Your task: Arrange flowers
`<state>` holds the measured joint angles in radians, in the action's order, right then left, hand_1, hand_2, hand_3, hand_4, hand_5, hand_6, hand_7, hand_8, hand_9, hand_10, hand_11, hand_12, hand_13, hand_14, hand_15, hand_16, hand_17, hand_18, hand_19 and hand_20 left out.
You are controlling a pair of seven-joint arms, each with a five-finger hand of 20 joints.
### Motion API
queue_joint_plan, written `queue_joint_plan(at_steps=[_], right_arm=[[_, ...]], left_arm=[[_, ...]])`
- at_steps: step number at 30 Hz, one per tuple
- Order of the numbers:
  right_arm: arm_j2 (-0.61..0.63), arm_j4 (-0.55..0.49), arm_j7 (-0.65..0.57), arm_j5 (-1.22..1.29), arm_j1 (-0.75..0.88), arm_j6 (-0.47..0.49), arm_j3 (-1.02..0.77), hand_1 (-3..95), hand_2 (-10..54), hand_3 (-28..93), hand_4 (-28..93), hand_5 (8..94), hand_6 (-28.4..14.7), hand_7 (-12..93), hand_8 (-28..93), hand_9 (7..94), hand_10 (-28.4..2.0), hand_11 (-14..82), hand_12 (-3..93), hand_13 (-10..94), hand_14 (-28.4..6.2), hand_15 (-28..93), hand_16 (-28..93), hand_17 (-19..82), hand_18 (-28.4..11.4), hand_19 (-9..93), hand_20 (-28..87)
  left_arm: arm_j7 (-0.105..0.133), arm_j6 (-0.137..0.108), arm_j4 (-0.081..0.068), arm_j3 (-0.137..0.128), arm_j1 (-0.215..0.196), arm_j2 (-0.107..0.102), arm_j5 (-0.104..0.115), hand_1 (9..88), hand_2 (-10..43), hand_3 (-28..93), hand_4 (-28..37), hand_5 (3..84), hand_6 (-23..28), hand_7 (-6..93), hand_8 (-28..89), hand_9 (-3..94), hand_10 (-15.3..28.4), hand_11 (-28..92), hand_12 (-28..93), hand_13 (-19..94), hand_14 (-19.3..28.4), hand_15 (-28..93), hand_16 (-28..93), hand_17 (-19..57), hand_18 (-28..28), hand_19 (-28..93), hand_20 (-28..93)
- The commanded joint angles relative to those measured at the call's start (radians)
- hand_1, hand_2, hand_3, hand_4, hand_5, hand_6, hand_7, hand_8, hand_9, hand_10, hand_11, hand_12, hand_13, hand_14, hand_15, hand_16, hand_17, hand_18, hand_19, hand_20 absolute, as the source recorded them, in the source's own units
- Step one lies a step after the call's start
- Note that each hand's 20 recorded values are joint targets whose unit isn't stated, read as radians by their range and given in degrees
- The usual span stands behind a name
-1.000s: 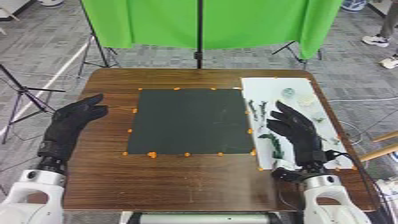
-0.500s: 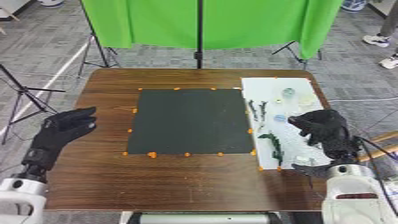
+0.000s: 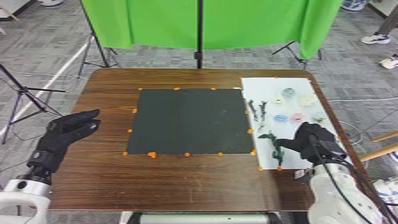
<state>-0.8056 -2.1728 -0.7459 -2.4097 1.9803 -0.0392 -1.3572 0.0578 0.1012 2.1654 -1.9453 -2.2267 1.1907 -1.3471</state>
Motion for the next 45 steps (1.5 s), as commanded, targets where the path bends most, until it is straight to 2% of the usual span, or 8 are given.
queue_joint_plan(at_steps=[1,19,25,27,29,30,36,45], right_arm=[[0.031,0.034,-0.006,0.034,-0.073,0.048,0.056,31.6,-9.5,61,-25,79.5,-4.2,22,-6,86.5,-13.8,34.1,30.6,88,-4.3,63,36,60,-17.3,93,56],[0.052,0.102,-0.047,0.068,-0.211,0.176,0.231,32.2,-9.5,58,-22,80.9,-5.0,21,-6,87.8,-14.3,32.5,30.3,91,-3.4,57,38,64,-14.8,93,55],[0.035,0.128,-0.066,0.055,-0.227,0.171,0.267,42.5,-9.5,59,-19,81.5,-4.7,23,-1,88.1,-13.7,35.7,31.2,93,-2.4,56,38,66,-13.3,93,53],[0.033,0.132,-0.063,0.061,-0.227,0.178,0.267,50.6,-9.5,49,-13,81.5,-4.7,22,15,88.2,-13.5,36.4,31.4,93,-2.0,56,38,66,-12.8,93,53],[0.037,0.131,-0.061,0.055,-0.22,0.169,0.273,77.6,-9.5,-15,29,81.9,-4.5,22,22,88.3,-12.9,37.6,31.7,94,-1.5,57,38,67,-12.4,93,52],[0.035,0.133,-0.061,0.052,-0.218,0.171,0.274,81.8,-9.5,-24,35,82.0,-4.3,22,24,88.2,-12.8,38.0,31.9,94,-1.3,57,39,67,-12.4,93,52],[0.039,0.128,-0.05,0.06,-0.207,0.123,0.279,87.0,-9.5,-28,54,81.9,-3.0,26,26,89.3,-10.8,36.3,43.2,94,-0.3,62,37,68,-12.5,93,55],[0.071,0.053,-0.065,0.081,-0.243,0.01,0.222,86.5,-9.5,-28,64,80.9,-2.6,31,28,89.2,-10.0,42.0,42.3,94,1.3,66,35,71,-12.6,93,58]], left_arm=[[-0.028,0.019,0.005,0.001,-0.018,0.016,0.008,39.6,-4.0,57,-15.3,48.2,6.7,10.3,-6,48.0,14.3,20,10,37,18.6,19,-2,6.0,13.6,17,16],[-0.043,0.02,0.006,-0.004,-0.023,0.016,0.034,37.9,-2.9,58,-15.8,47.6,6.9,9.7,-6,47.4,14.6,20,10,37,18.8,18,-2,5.5,13.7,17,16],[-0.049,0.028,0.007,-0.006,-0.021,0.017,0.038,37.6,-2.8,58,-15.8,47.5,6.9,9.4,-6,47.3,14.6,19,10,36,19.0,18,-2,5.2,13.7,17,15],[-0.05,0.03,0.009,-0.008,-0.024,0.018,0.039,37.5,-2.7,58,-15.8,47.5,6.9,9.4,-6,47.2,14.7,19,10,36,19.0,18,-2,5.2,13.7,17,15],[-0.05,0.031,0.013,-0.011,-0.029,0.02,0.04,37.5,-2.7,58,-15.7,47.5,7.0,9.3,-6,47.1,14.8,20,10,36,19.0,18,-2,5.2,13.7,16,15],[-0.053,0.032,0.01,-0.009,-0.023,0.016,0.042,37.5,-2.7,58,-15.8,47.5,7.0,9.2,-6,47.1,14.8,20,10,36,19.0,18,-2,5.2,13.7,16,15],[-0.054,0.039,0.012,-0.011,-0.024,0.02,0.046,37.3,-2.7,58,-15.9,47.3,7.0,9.0,-6,47.0,14.9,19,10,36,19.0,18,-2,5.1,13.6,16,15],[-0.053,0.037,0.013,-0.015,-0.028,0.017,0.059,37.2,-2.5,58,-15.9,47.1,7.0,8.9,-6,46.8,15.0,19,10,36,19.1,18,-1,5.1,13.6,16,15]])
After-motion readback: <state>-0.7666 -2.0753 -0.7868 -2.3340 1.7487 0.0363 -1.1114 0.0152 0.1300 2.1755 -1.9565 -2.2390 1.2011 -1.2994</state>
